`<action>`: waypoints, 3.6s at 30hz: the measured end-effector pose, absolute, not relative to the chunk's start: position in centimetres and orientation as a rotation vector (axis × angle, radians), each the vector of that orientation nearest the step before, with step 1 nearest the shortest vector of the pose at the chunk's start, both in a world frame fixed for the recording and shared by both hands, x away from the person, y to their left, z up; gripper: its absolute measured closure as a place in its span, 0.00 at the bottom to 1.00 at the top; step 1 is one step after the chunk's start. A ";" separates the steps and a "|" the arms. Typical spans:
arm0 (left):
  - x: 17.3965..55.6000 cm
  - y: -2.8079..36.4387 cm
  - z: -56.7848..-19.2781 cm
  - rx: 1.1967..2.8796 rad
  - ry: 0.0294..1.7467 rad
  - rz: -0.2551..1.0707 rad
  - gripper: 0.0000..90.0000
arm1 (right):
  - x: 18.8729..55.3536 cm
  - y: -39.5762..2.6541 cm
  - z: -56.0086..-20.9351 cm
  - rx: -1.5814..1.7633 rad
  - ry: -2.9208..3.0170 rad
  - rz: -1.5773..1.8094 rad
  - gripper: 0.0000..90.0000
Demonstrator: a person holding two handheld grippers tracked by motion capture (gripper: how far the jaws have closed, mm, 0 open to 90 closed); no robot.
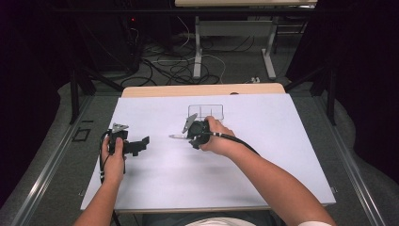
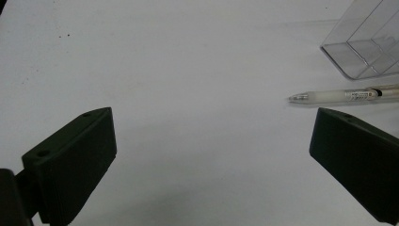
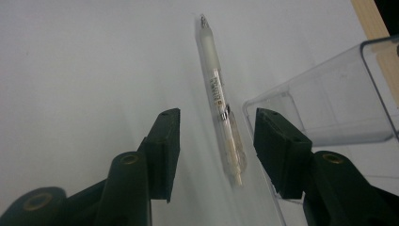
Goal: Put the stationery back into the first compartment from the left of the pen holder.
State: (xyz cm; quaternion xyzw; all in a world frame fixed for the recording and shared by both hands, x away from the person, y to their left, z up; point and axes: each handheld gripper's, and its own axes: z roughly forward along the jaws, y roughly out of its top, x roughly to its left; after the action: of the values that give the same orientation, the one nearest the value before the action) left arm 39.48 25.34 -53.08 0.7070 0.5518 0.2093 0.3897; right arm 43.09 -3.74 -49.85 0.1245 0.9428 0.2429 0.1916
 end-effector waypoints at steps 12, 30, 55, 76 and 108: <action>39.4 25.5 -53.1 1.787 1.410 0.525 0.01 | 43.8 -1.4 -50.4 0.229 2.627 0.637 0.63; 39.4 26.0 -53.1 1.773 1.433 0.512 0.01 | 45.3 1.1 -52.1 0.102 2.631 0.522 0.74; 39.5 25.9 -53.3 1.762 1.437 0.498 0.01 | 46.4 2.9 -54.1 0.106 2.657 0.450 0.83; 39.5 26.0 -53.4 1.765 1.439 0.496 0.01 | 46.1 3.5 -54.2 0.106 2.648 0.394 0.88; 40.1 25.3 -53.2 1.734 1.454 0.457 0.00 | 45.7 0.9 -49.6 0.502 2.548 0.909 0.89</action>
State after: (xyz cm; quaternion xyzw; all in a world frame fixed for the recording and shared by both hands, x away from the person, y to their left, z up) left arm 40.12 25.29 -53.20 0.6870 0.5758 0.1811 0.4046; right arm 45.75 0.86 -49.60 0.1790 0.9085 0.3241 0.1937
